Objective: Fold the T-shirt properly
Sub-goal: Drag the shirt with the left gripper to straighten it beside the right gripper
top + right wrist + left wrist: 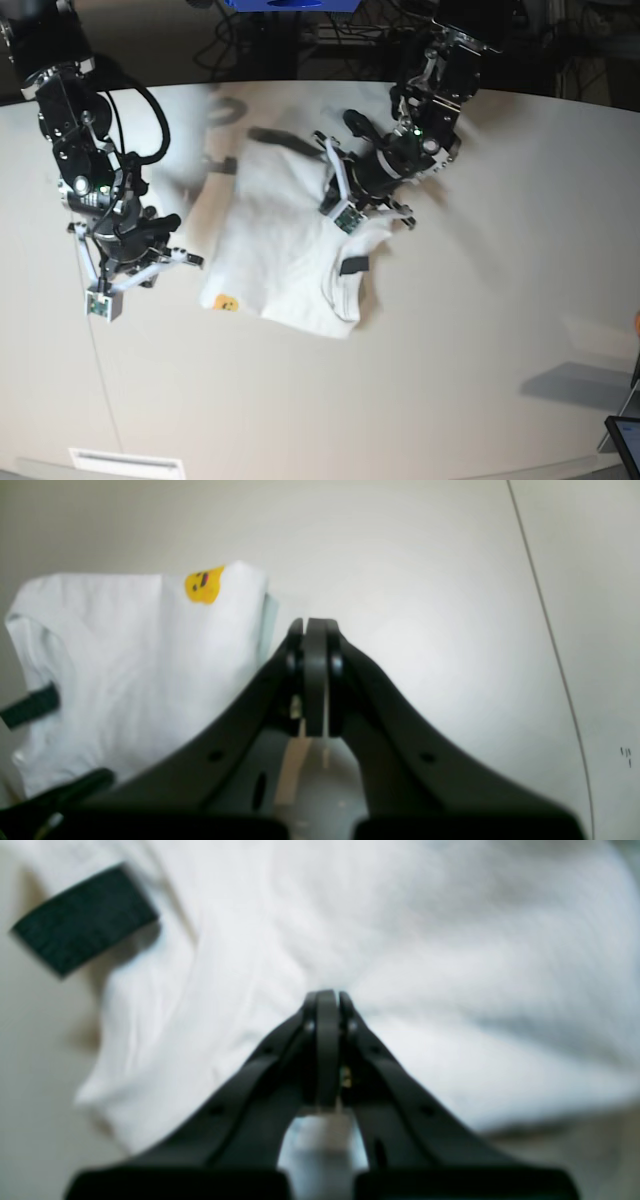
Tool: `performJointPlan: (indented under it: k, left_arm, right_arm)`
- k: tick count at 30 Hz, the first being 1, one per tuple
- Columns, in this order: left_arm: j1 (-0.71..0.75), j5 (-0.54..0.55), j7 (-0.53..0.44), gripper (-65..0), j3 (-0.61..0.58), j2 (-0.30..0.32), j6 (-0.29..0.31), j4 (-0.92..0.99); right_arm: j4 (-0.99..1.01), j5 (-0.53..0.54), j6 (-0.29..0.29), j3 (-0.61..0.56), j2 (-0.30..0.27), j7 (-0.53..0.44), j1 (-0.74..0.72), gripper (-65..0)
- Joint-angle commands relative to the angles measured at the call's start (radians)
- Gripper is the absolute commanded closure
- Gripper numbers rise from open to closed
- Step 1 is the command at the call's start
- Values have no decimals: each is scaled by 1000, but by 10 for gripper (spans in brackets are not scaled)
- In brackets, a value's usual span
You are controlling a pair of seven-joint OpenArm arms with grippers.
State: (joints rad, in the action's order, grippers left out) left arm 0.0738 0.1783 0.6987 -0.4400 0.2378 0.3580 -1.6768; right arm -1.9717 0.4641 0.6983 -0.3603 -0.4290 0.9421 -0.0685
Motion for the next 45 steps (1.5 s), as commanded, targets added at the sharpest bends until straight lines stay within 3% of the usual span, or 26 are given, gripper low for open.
performJointPlan:
  k: [1,8,22,28,32,39,45]
  left_arm:
    - [-24,-10,20,0,7,21,-9,-15]
    - [-127,-10,46,0,14,88,-9,19]
    - [-369,-10,39,0,4,58,-7,321]
    - [-461,-12,-7,0,-41,42,-7,449]
    - [-526,-10,-30,0,-119,2,-9,538]
    - [-604,-13,-72,0,-132,-96,-9,654]
    - [-641,-181,-123,0,-132,-209,-6,734]
  right_arm:
    - [-16,-14,0,8,-9,-21,-18,-1]
    - [-16,-14,0,8,-9,-21,-17,-1]
    - [-16,-14,0,8,-11,-21,-17,-1]
    - [-16,-14,0,8,-11,-21,-17,-1]
    - [-16,-14,0,8,-11,-21,-17,-1]
    - [-16,-14,0,7,-18,-21,-18,-1]
    - [-16,-14,0,8,-37,-21,-18,-1]
